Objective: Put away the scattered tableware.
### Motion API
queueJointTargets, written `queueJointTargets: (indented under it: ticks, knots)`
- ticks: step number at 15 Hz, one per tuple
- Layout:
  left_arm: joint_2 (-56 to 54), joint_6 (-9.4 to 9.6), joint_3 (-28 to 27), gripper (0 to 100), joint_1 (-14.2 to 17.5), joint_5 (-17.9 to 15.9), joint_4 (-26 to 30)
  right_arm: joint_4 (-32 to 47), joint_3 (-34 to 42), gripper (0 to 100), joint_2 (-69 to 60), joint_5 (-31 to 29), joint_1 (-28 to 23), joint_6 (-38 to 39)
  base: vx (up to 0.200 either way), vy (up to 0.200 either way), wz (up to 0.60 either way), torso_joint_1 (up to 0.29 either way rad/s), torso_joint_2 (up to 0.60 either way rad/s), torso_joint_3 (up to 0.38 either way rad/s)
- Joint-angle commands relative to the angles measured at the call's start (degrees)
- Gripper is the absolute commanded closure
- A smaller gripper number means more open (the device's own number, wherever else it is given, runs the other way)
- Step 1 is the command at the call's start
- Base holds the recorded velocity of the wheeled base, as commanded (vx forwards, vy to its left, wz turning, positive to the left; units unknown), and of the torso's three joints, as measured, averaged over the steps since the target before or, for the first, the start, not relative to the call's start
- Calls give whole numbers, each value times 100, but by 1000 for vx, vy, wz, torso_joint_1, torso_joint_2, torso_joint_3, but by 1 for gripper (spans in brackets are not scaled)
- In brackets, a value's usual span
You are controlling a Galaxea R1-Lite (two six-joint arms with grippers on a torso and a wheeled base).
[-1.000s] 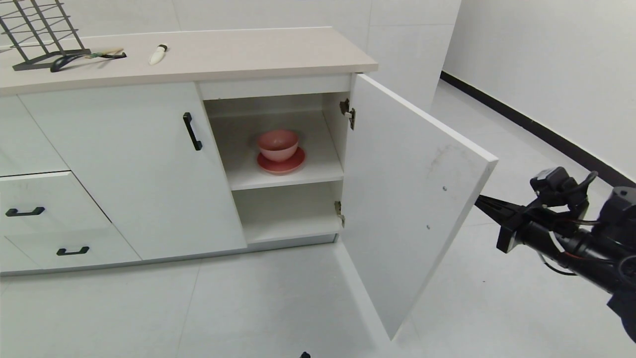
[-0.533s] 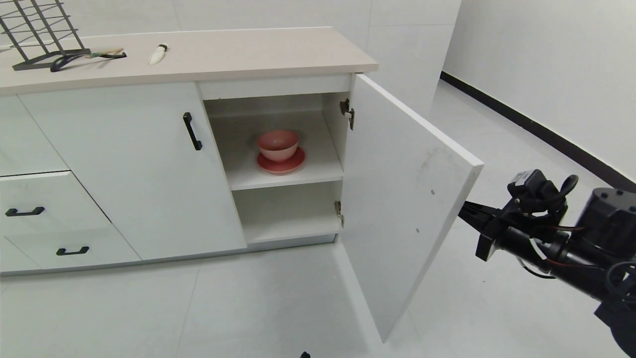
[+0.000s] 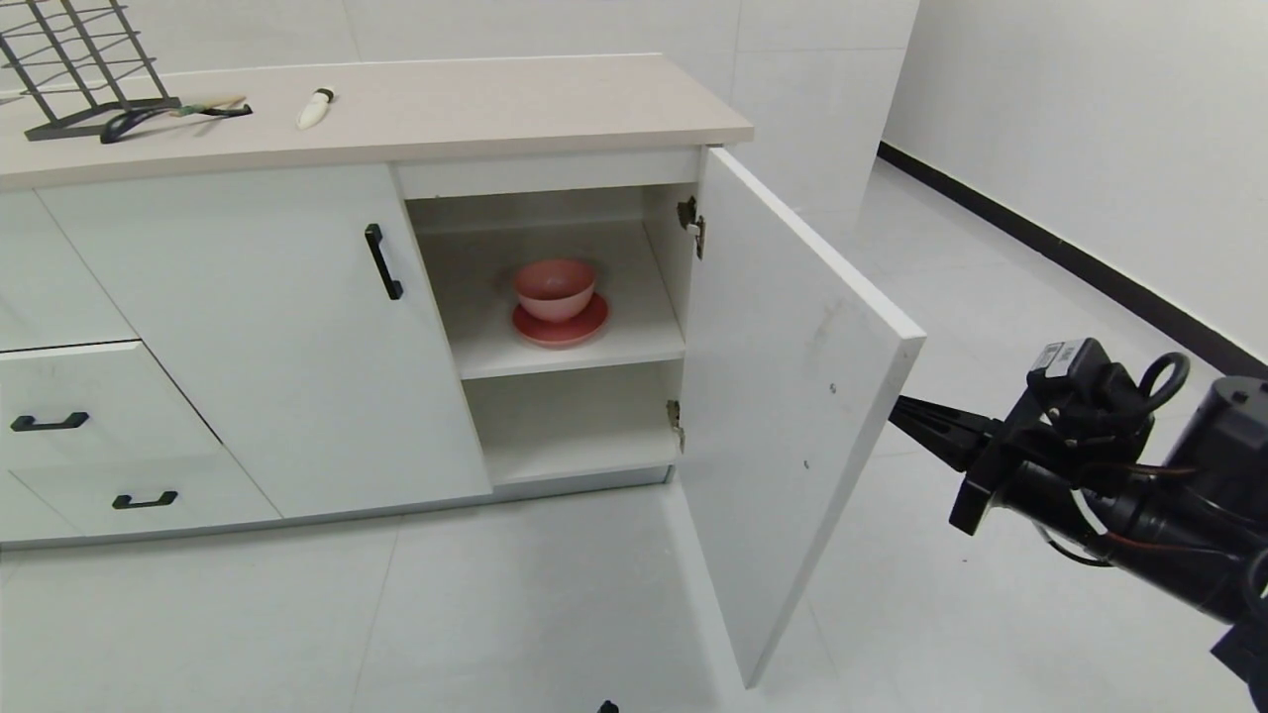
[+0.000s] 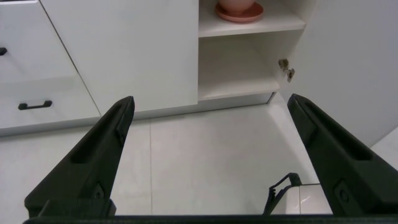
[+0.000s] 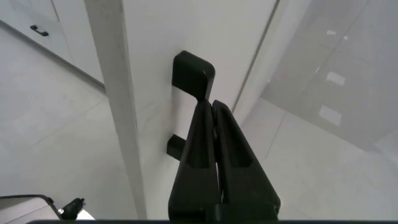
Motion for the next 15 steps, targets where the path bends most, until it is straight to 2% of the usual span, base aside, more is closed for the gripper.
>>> queueJointTargets:
  ticks: [1,15]
  knots:
    - [7,0,-6,0,5,1,-1,-4,-23,100,-22,-5,209,14,0,0,0,0,0,0]
    - [7,0,2,0,5,1,-1,-4,-577,100,576,-14,1211,40,0,0,0,0,0,0]
